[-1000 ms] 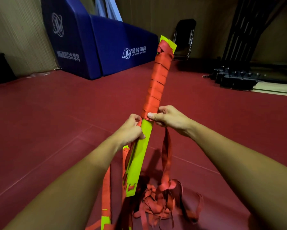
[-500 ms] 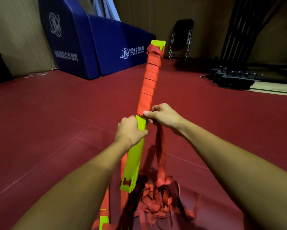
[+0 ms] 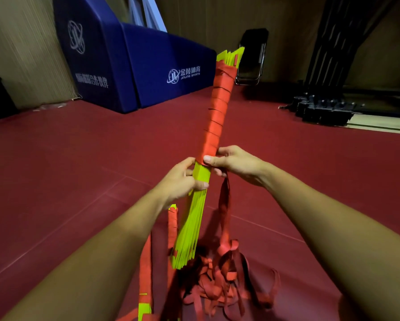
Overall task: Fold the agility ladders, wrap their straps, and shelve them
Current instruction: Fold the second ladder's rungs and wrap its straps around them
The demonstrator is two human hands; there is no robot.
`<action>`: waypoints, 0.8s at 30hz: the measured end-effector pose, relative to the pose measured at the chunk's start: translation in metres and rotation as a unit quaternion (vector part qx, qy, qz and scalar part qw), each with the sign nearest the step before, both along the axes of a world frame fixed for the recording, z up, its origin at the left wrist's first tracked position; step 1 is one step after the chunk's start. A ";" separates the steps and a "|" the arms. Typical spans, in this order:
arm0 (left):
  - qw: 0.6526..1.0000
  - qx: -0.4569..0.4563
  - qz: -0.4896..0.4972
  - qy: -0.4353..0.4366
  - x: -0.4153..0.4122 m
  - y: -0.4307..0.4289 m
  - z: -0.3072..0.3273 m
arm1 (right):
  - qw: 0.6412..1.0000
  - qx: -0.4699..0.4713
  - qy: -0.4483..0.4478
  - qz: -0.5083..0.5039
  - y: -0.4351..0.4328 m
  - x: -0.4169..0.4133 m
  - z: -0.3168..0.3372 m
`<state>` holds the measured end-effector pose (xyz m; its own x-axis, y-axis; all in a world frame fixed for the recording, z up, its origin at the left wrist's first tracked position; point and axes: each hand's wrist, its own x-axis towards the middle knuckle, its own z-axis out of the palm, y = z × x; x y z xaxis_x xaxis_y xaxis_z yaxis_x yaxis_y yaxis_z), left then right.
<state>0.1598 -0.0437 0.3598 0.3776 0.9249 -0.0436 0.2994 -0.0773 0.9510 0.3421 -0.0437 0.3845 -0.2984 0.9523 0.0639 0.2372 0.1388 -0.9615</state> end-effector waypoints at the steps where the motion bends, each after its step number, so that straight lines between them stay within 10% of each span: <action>1: 1.000 0.002 -0.013 0.003 -0.001 0.000 0.001 | 1.000 -0.007 0.008 0.011 -0.001 0.001 -0.001; 9: 0.940 0.185 0.077 0.276 -0.001 0.003 -0.001 | 0.995 0.021 0.068 -0.065 0.004 -0.014 -0.004; 24: 1.000 -0.017 -0.020 0.002 -0.003 0.002 0.005 | 0.998 0.014 0.056 -0.028 0.013 0.002 -0.012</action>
<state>0.1566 -0.0414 0.3645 0.4139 0.9070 -0.0771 0.3006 -0.0562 0.9521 0.3439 -0.0305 0.3724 -0.2345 0.9646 0.1204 0.1373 0.1554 -0.9783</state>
